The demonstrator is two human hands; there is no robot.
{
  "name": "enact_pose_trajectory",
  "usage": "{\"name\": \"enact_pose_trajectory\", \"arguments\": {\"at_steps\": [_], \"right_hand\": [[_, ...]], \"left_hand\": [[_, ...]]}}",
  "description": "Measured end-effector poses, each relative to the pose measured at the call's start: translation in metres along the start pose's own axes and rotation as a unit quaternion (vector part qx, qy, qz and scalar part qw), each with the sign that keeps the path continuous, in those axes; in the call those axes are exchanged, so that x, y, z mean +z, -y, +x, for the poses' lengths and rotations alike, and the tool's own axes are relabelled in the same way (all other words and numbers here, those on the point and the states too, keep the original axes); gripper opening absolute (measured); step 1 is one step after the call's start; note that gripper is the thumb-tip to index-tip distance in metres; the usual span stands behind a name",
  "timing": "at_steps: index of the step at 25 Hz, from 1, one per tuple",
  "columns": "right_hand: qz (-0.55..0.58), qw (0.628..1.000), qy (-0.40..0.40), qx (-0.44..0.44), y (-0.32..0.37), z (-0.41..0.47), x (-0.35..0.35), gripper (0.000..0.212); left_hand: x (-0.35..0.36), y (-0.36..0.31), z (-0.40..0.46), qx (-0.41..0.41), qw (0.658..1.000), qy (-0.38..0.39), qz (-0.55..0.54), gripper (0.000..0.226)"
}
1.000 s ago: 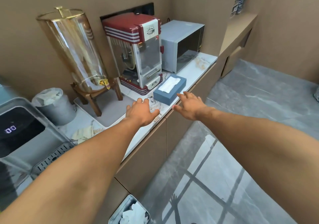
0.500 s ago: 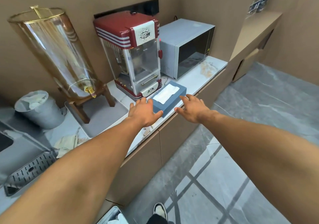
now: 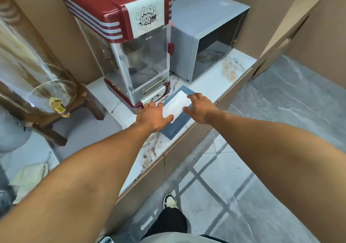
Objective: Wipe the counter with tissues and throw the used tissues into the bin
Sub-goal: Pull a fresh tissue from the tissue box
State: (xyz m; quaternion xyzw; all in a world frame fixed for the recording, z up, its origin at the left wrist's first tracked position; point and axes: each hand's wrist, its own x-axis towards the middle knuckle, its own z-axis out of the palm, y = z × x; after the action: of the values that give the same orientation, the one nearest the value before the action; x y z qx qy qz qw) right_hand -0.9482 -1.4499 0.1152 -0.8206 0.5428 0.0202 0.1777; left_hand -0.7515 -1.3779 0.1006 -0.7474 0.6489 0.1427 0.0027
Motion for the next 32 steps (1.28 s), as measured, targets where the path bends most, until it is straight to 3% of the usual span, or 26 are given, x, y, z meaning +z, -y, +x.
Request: {"name": "enact_pose_trajectory", "arguments": {"at_steps": [14,19,28,32], "right_hand": [[-0.032,0.998,0.048,0.006,-0.017,0.098,0.022,0.056],[-0.058,0.996,0.065,-0.004,-0.022,0.116,0.026,0.055],[0.012,0.998,0.061,-0.014,-0.024,0.135,0.014,0.032],[0.021,0.998,0.055,-0.02,-0.019,0.135,0.008,0.026]], "left_hand": [[0.028,0.022,0.061,-0.004,0.999,0.04,-0.032,0.071],[0.028,0.022,0.074,-0.017,0.998,0.039,-0.052,0.058],[0.02,0.019,0.089,-0.045,0.995,-0.007,-0.084,0.02],[0.015,0.019,0.089,-0.071,0.993,-0.014,-0.096,0.016]]}}
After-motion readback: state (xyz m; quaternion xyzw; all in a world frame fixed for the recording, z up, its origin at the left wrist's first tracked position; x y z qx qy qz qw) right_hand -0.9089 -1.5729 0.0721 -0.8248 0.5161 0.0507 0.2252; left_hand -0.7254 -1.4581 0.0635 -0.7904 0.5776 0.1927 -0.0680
